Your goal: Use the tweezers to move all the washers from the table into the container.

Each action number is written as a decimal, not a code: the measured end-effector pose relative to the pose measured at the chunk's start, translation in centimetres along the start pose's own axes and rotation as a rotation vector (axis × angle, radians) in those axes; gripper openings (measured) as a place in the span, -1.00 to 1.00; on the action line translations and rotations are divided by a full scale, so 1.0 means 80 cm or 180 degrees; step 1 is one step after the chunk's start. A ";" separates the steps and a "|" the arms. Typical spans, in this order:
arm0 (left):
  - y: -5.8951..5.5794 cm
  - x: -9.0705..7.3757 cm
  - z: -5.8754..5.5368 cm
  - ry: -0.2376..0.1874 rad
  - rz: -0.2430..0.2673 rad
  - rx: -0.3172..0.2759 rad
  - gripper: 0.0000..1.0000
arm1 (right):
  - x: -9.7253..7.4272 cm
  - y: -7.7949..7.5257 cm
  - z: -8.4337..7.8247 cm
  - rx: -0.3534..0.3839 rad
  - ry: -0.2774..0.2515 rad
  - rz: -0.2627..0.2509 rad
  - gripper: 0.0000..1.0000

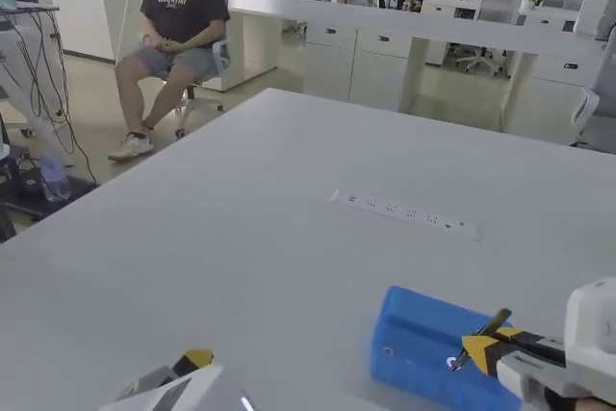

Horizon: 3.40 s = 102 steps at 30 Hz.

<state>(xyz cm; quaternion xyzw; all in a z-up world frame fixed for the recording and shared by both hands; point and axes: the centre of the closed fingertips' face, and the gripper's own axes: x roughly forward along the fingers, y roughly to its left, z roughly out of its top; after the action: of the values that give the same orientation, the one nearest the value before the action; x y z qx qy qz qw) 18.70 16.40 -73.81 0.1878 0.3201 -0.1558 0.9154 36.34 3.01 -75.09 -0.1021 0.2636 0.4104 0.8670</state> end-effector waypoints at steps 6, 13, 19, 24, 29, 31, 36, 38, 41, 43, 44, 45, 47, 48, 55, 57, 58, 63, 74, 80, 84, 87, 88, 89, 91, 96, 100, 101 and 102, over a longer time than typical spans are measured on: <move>0.001 0.000 0.001 0.0004 0.0003 0.0018 0.98 | 0.010 -0.011 -0.017 0.0017 0.0097 -0.0066 -0.92; 0.002 0.000 0.000 0.0018 0.0009 0.0022 0.98 | 0.027 -0.018 -0.037 0.0109 0.0224 -0.0064 -0.92; 0.002 0.001 -0.001 0.0037 0.0002 0.0033 0.98 | 0.037 -0.019 -0.043 0.0116 0.0286 -0.0047 -0.92; 0.001 0.003 0.000 0.0033 -0.0012 0.0039 0.98 | 0.044 -0.019 -0.047 0.0117 0.0328 -0.0033 -0.92; 0.001 0.002 -0.001 0.0035 -0.0013 0.0027 0.98 | 0.052 -0.016 -0.053 0.0096 0.0379 -0.0009 -0.92; 0.001 0.002 -0.001 0.0033 -0.0010 0.0017 0.98 | 0.053 -0.017 -0.051 0.0103 0.0350 -0.0015 -0.92; 0.002 0.002 -0.003 0.0048 0.0003 0.0024 0.98 | 0.051 -0.017 -0.050 0.0098 0.0350 -0.0023 -0.92; 0.002 0.002 -0.003 0.0050 0.0001 0.0026 0.98 | 0.051 -0.017 -0.050 0.0089 0.0347 -0.0017 -0.92; 0.001 0.001 -0.003 0.0046 -0.0002 0.0037 0.98 | 0.051 -0.019 -0.051 0.0094 0.0347 -0.0027 -0.91; 0.000 0.001 -0.002 0.0041 -0.0003 0.0044 0.98 | 0.050 -0.019 -0.051 0.0100 0.0350 -0.0030 -0.90; 0.001 0.001 -0.002 0.0039 -0.0002 0.0047 0.98 | 0.050 -0.018 -0.051 0.0110 0.0351 -0.0025 -0.90; 0.001 0.000 -0.001 0.0035 0.0001 0.0051 0.98 | 0.049 -0.018 -0.051 0.0111 0.0349 -0.0031 -0.90; 0.002 0.000 0.000 0.0027 0.0009 0.0050 0.98 | 0.047 -0.018 -0.051 0.0096 0.0340 -0.0048 -0.90; 0.002 -0.001 0.000 0.0024 0.0012 0.0047 0.98 | 0.046 -0.018 -0.050 0.0098 0.0328 -0.0048 -0.90; 0.002 -0.002 0.001 0.0013 0.0017 0.0055 0.98 | 0.036 -0.020 -0.040 0.0107 0.0232 -0.0087 -0.90; 0.002 -0.002 0.001 0.0013 0.0017 0.0064 0.98 | 0.031 -0.020 -0.035 0.0114 0.0185 -0.0114 -0.90; 0.002 -0.002 0.001 0.0010 0.0018 0.0068 0.98 | 0.028 -0.020 -0.032 0.0116 0.0171 -0.0113 -0.90; 0.001 -0.003 0.003 0.0007 0.0014 0.0092 0.98 | 0.015 -0.024 -0.026 0.0179 0.0083 -0.0144 -0.90; 0.000 -0.003 0.006 -0.0003 0.0003 0.0130 0.98 | -0.021 -0.027 -0.012 0.0251 -0.0125 -0.0197 -0.90; -0.005 -0.002 0.010 -0.0018 -0.0021 0.0151 0.98 | -0.040 -0.028 -0.019 0.0299 -0.0156 -0.0222 -0.90; -0.007 -0.001 0.011 -0.0026 -0.0033 0.0148 0.98 | -0.049 -0.026 -0.023 0.0310 -0.0165 -0.0253 -0.90; -0.008 0.000 0.011 -0.0021 -0.0032 0.0148 0.98 | -0.054 -0.027 -0.029 0.0361 -0.0161 -0.0259 -0.90; -0.008 0.000 0.011 -0.0021 -0.0034 0.0145 0.98 | -0.056 -0.025 -0.032 0.0372 -0.0152 -0.0261 -0.90; -0.008 0.000 0.011 -0.0021 -0.0035 0.0143 0.98 | -0.057 -0.025 -0.035 0.0367 -0.0143 -0.0266 -0.90; -0.009 0.000 0.011 -0.0024 -0.0036 0.0142 0.98 | -0.059 -0.025 -0.042 0.0361 -0.0107 -0.0267 -0.90; -0.010 0.000 0.009 -0.0010 -0.0038 0.0148 0.98 | -0.058 -0.021 -0.063 0.0358 0.0012 -0.0254 -0.90; -0.012 0.000 0.010 -0.0015 -0.0048 0.0147 0.98 | -0.051 -0.017 -0.080 0.0349 0.0139 -0.0241 -0.90; -0.011 0.000 0.010 -0.0012 -0.0042 0.0159 0.98 | -0.049 -0.016 -0.085 0.0343 0.0163 -0.0241 -0.90; -0.011 0.000 0.010 -0.0009 -0.0040 0.0162 0.98 | -0.048 -0.016 -0.088 0.0340 0.0185 -0.0242 -0.90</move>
<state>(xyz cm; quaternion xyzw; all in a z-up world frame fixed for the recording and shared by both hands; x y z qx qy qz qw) 18.77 15.27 -73.46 0.2089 0.3159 -0.1700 0.9098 32.70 -3.11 -79.00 -0.0775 0.3061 0.3594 0.8781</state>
